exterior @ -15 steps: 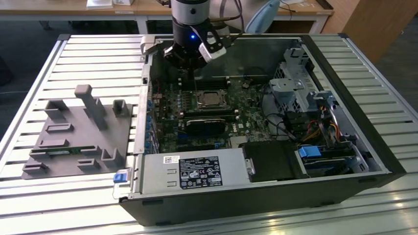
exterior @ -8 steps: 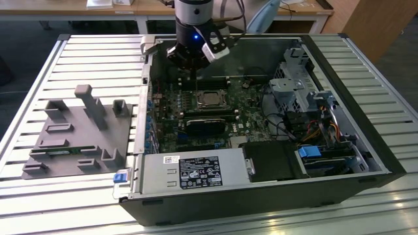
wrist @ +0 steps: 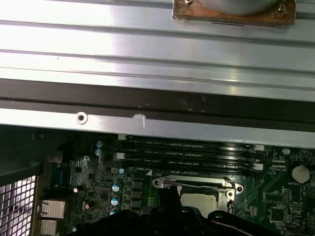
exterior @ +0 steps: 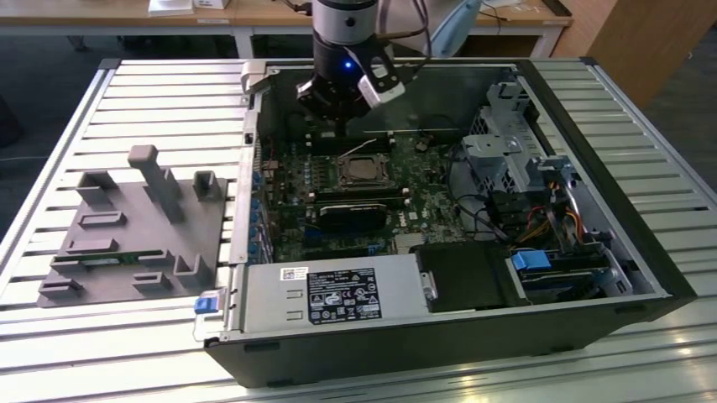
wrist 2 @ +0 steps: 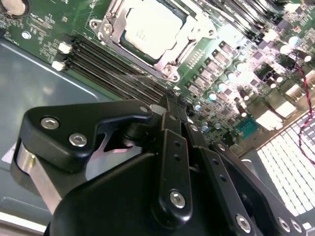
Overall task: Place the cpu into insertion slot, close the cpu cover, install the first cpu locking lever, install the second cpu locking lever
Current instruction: 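Install the first cpu locking lever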
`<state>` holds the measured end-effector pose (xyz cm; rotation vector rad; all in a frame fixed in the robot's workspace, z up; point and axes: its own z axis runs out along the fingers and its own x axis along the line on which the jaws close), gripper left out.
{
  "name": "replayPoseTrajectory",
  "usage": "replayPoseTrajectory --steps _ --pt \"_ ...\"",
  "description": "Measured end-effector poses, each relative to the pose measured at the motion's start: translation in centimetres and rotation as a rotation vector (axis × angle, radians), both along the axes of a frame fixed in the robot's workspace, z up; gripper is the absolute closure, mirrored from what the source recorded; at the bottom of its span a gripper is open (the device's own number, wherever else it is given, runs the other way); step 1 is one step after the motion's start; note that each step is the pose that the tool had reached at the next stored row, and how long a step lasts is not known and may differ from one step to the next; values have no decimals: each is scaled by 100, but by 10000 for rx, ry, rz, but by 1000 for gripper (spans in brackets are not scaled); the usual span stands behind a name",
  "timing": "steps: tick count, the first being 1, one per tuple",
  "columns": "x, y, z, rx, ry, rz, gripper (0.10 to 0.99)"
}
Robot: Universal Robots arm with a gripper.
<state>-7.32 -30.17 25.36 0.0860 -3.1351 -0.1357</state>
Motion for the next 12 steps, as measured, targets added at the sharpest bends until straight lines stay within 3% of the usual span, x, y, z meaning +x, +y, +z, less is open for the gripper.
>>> replayPoseTrajectory --steps 2,5,7,12 --pt "22 0 -7 17 2 1 980" --pt "35 0 -22 331 1 1 980" --pt "38 0 -41 444 -1 -2 980" --pt "81 0 -86 437 1 -28 980"
